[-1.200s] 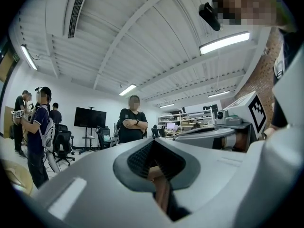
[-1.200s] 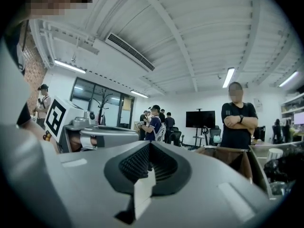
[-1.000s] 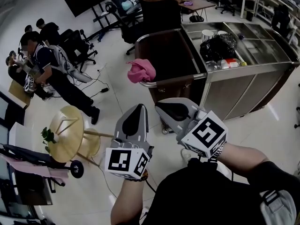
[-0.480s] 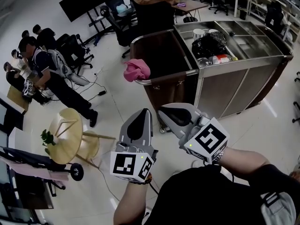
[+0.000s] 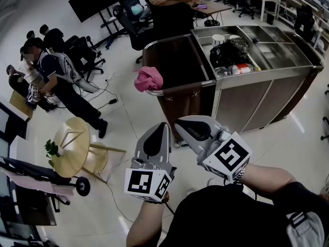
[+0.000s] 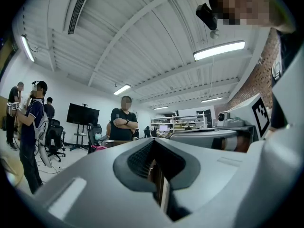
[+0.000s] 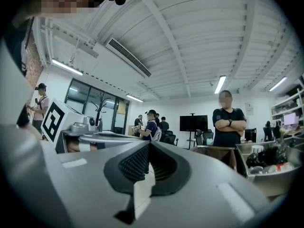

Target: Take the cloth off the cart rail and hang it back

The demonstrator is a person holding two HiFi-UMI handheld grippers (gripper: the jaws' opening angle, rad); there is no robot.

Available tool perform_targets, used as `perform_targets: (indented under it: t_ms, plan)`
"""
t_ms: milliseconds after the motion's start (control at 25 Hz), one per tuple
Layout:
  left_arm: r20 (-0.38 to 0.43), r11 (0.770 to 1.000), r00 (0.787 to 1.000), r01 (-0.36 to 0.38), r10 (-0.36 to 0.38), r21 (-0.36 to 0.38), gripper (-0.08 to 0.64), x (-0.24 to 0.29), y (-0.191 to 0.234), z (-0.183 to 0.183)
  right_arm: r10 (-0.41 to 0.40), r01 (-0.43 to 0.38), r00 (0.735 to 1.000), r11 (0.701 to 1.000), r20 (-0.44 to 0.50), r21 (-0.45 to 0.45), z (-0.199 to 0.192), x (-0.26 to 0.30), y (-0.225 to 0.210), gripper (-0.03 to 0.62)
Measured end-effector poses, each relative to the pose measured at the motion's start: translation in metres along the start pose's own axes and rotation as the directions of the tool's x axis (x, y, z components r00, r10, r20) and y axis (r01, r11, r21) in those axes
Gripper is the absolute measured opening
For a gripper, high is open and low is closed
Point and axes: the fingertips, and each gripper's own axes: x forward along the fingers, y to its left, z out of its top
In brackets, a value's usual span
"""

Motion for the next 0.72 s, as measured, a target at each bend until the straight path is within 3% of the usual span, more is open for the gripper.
perform_targets:
  t_ms: [240,400,720]
  plan:
    - [-0.001,1.000,1.000,-0.013,0.013,0.006,0.003,0.013,-0.007,-0.006,0.026,-0.025,0.999,0.998,0.030,-0.062,-0.002,-0.004,-0.016,0.002]
    - [-0.006,1.000,1.000,-0.020,0.020,0.011,0.003,0.013,-0.006,-0.005,0.025,-0.025,1.000,1.000,0.001,-0.001,-0.003,-0.003,-0.013,0.002]
    - [-0.012,1.000,1.000,-0.023,0.023,0.017,0.003,0.020,-0.008,-0.009,0.030,-0.030,1.000,1.000,0.006,0.002,-0.004,-0.004,-0.020,0.002]
